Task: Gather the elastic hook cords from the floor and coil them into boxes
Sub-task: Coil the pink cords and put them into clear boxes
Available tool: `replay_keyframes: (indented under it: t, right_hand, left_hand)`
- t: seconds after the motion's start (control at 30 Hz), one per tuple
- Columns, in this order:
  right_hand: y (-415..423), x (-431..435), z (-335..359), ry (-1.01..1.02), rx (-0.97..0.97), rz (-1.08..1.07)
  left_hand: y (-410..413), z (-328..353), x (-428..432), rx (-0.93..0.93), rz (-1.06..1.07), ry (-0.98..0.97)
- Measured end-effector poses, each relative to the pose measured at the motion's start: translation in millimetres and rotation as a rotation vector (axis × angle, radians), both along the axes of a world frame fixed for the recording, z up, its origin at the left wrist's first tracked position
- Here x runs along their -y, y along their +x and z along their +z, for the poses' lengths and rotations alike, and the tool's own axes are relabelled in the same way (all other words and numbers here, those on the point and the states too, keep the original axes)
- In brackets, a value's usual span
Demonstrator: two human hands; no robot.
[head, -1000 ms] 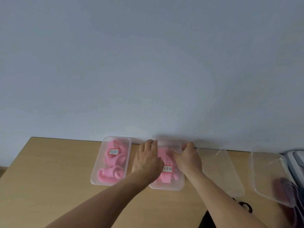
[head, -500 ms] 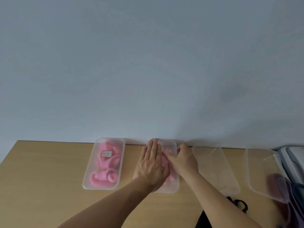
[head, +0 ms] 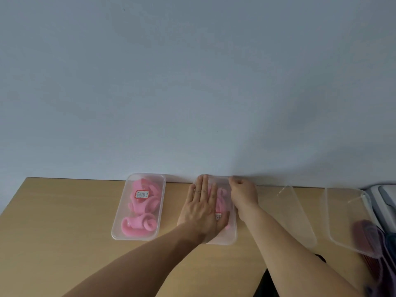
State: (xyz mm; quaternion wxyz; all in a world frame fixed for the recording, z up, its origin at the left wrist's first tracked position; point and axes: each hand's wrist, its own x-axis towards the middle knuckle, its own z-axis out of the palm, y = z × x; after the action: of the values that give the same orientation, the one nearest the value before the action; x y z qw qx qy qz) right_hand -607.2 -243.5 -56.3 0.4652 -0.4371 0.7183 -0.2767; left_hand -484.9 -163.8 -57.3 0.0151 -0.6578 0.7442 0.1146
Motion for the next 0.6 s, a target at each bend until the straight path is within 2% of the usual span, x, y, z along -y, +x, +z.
replay_keyframes:
  t: [0.1, 0.27, 0.4, 0.6]
  right_hand:
    - [0.3, -11.8, 5.6, -0.004, -0.015, -0.003]
    - [-16.0, -59.8, 1.5, 0.058, 0.155, -0.055]
    - [-15.1, -60.6, 17.1, 0.054, 0.142, -0.064]
    - [-28.2, -109.7, 7.4, 0.084, 0.247, -0.074]
  left_hand:
    - [-0.3, -0.8, -1.9, -0.003, 0.005, -0.024]
    - [0.6, -5.5, 1.8, -0.008, 0.02, -0.042]
    - [1.0, -5.8, 1.8, 0.002, 0.025, -0.057]
    - [0.1, -2.5, 3.4, 0.013, 0.017, -0.065]
